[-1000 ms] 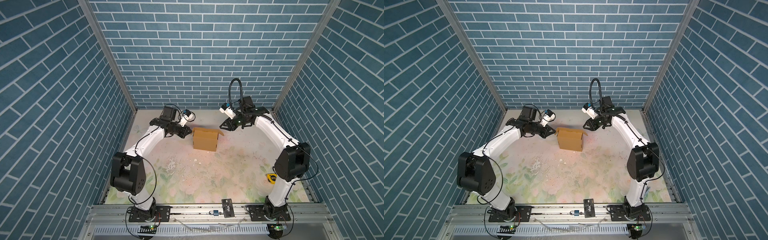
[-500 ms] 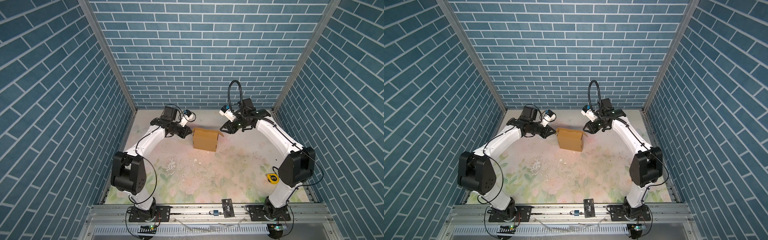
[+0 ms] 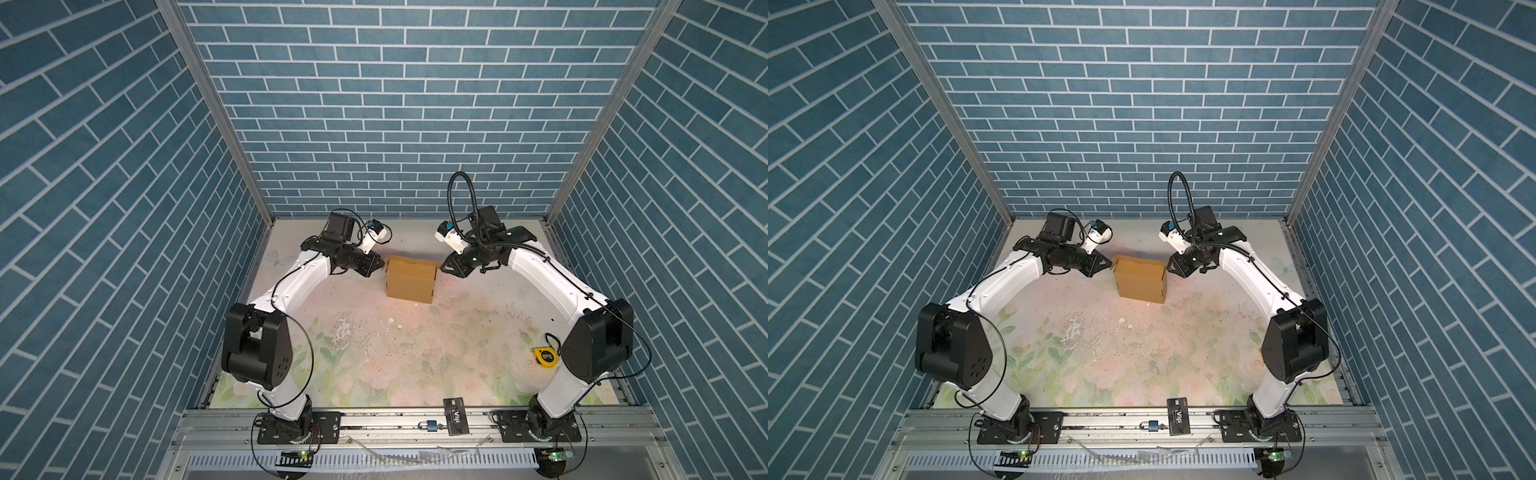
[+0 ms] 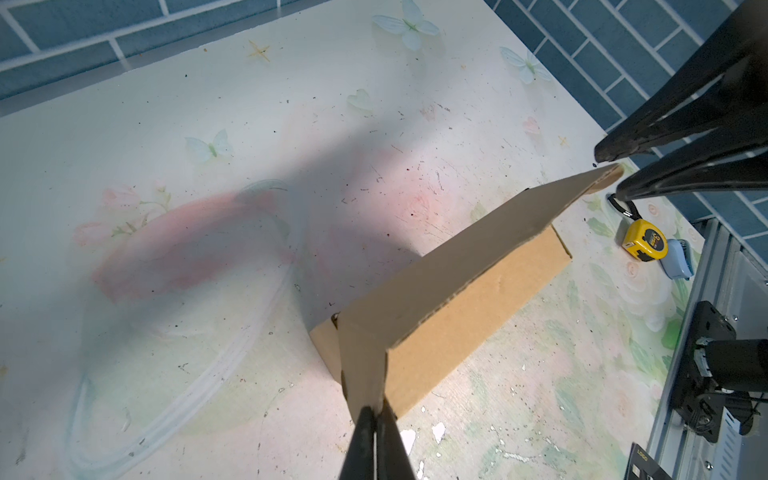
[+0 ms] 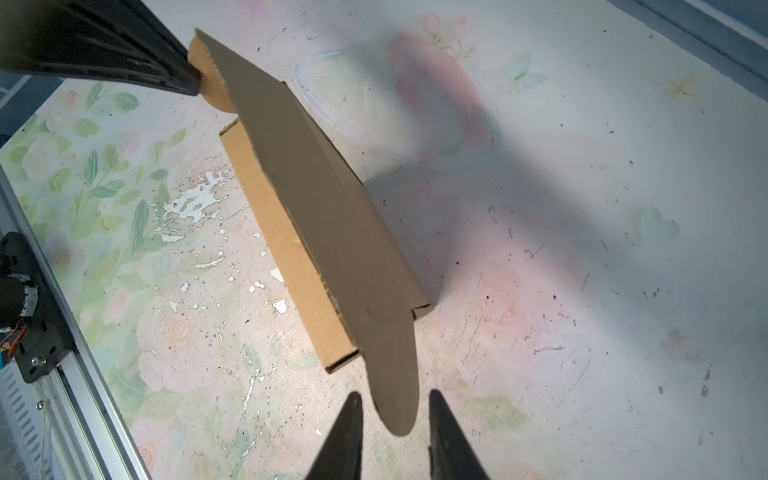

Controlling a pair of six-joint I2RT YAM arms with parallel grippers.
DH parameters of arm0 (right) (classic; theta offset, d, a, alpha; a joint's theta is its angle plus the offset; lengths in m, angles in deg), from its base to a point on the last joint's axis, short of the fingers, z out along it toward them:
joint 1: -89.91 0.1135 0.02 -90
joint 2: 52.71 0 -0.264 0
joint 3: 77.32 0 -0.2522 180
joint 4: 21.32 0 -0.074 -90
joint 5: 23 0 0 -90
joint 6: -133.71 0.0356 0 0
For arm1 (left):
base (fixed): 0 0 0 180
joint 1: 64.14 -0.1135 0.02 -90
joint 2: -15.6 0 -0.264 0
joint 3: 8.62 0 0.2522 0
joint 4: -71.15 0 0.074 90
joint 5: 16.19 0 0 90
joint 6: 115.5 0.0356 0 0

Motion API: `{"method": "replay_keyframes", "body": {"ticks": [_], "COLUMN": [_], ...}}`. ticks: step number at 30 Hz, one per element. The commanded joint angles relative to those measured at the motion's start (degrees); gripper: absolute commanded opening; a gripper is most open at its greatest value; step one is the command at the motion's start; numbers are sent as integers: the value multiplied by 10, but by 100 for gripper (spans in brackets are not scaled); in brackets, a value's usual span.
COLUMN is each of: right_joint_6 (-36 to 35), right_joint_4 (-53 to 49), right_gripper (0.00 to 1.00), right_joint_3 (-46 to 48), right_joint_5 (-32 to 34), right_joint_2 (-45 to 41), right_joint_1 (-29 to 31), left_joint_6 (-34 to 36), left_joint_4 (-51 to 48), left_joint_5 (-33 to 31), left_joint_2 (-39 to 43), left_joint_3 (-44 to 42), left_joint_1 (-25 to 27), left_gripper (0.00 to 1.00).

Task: Fold the paper box

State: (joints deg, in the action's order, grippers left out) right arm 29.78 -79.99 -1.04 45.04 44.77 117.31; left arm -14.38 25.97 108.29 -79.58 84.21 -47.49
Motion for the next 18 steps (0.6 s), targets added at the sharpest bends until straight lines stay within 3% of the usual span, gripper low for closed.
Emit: {"method": "replay_keyframes", "body": {"ticks": [1,3,6,14,18], "right_joint_6": [4,9,16,21,20], "right_joint_4": [11,21,27,36,32], "right_gripper": [24,22,18,16,15], "right_joint_3": [10,15,13,21,26], "right_joint_5": [17,20,23,25,33], "right_joint_2": [-7,-7,-5,-8,-12], "right_joint_1": [11,13,13,13,13], "left_joint_6": [-5,-10,-10,-10,-15], "left_joint_4": [-10,-6,-12,-16,-12], "left_joint_5": [-1,-1,-3,-15,-20], "left_joint_2": [0,-5,-10,-6,-6], "left_joint_3": [14,13,21,23,19], "left_joint_1": [6,6,8,9,10], "left_gripper": [7,16,18,17,10]}}
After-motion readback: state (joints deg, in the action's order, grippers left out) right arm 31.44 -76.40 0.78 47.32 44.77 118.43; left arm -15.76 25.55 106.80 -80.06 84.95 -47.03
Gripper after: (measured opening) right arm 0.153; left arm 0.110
